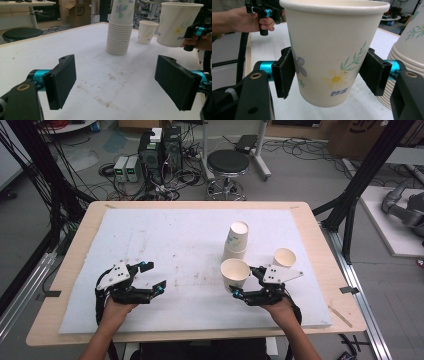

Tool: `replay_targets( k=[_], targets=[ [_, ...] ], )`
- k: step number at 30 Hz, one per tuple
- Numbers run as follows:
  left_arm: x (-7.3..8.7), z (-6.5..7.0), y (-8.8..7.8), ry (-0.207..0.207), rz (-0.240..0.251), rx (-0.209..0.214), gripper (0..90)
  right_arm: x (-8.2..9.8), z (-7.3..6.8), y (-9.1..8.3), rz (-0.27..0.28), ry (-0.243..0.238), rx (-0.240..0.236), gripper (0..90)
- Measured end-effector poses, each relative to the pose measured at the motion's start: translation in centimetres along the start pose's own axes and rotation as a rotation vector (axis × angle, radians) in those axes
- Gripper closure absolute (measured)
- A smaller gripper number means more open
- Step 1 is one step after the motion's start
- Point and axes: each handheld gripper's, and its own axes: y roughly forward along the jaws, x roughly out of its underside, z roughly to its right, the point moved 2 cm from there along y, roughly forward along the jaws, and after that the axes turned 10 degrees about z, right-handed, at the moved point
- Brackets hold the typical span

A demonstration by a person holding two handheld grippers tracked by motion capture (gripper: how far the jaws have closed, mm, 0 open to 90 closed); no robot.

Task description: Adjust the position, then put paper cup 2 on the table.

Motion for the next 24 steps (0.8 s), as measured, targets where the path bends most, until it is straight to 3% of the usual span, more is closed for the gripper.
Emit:
replay_targets(
  k=[6,15,24],
  targets=[
    [-0.4,-0.6,-0.6,0.000,0.021,-0.027,17.7,-0.1,-0.2,0.8,0.001,-0.001,-0.001,33.8],
    [-0.5,-1.1,-1.2,-0.002,0.023,-0.049,17.7,-0.4,-0.4,3.8,-0.011,-0.021,-0.016,33.8],
    [-0.4,-1.3,-1.5,-0.002,0.013,-0.063,18.0,-0.3,-0.4,7.3,-0.024,-0.032,0.030,33.9]
  ],
)
